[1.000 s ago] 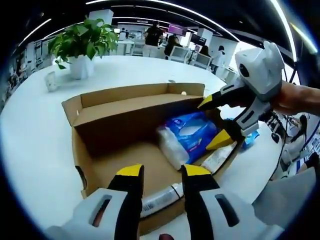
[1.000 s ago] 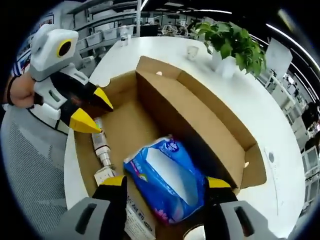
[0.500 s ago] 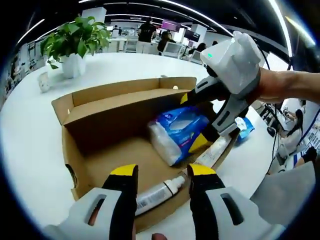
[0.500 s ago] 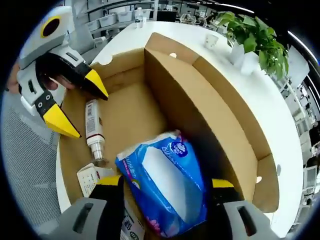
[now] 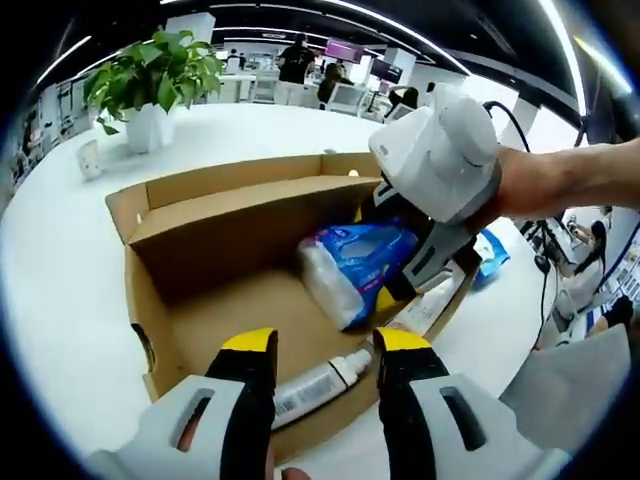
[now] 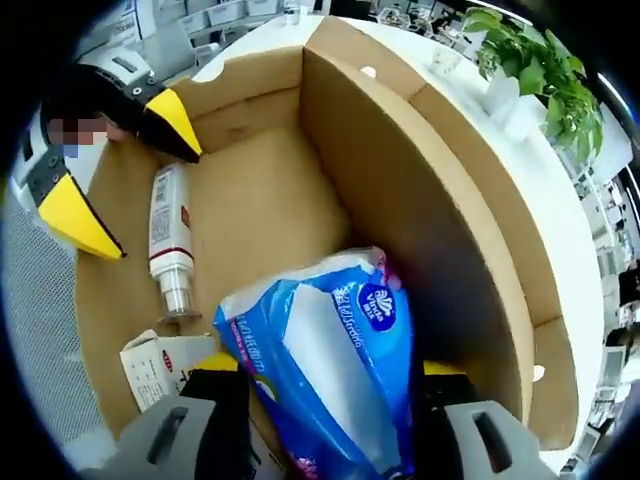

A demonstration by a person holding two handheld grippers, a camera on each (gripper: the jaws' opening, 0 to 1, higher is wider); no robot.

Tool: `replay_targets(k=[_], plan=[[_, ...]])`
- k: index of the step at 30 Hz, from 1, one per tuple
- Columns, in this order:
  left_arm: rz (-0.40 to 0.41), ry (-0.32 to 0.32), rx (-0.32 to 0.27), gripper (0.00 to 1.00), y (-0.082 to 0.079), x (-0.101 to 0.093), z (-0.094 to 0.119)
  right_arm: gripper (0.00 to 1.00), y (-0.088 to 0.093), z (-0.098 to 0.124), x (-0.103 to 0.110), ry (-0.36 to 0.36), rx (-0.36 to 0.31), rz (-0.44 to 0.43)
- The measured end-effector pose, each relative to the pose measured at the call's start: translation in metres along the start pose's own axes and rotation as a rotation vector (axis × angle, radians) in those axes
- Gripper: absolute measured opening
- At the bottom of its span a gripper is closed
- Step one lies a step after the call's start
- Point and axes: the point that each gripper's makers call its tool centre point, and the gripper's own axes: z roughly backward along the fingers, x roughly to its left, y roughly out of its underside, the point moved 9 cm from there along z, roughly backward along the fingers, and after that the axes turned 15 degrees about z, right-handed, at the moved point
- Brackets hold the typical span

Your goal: Operate the shoe box by opening the lid, removing the specified soft item, and placing it in the target area until the item is outside and the box remains undamaged.

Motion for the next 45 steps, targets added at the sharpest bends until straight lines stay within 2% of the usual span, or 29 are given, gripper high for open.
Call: replay_targets(k=[8, 10, 11, 14, 29, 31, 37, 45], plan=[[0.018, -0.002, -0.003, 0.38, -0.003, 0.004, -0.005, 0.45, 0.004, 0.002, 0.006, 0.046, -0.050, -0.092], [0.029, 0.000, 0.001, 0.38, -0.003, 0.007, -0.005, 0.40, 0.002, 0.004, 0.006, 0.032, -0.067, -0.140], [0.039, 0.004, 0.000, 0.38, -0.004, 0.007, -0.004, 0.37, 0.000, 0.006, 0.005, 0.033, -0.099, -0.179], [0.055, 0.008, -0.004, 0.39, -0.003, 0.007, -0.003, 0.34, 0.002, 0.012, 0.005, 0.044, -0.103, -0.182], [0.078, -0.001, -0.046, 0.40, -0.004, 0.006, 0.013, 0.33, -0.007, 0.052, 0.008, 0.123, -0.227, -0.209], [0.076, 0.000, -0.051, 0.41, -0.003, 0.004, 0.015, 0.33, -0.009, 0.059, 0.009, 0.138, -0.270, -0.214], [0.080, 0.007, -0.060, 0.41, -0.002, -0.002, 0.022, 0.33, -0.011, 0.080, 0.006, 0.196, -0.324, -0.275], [0.045, 0.012, -0.056, 0.42, 0.001, -0.007, 0.022, 0.33, -0.002, 0.104, 0.009, 0.238, -0.327, -0.280]])
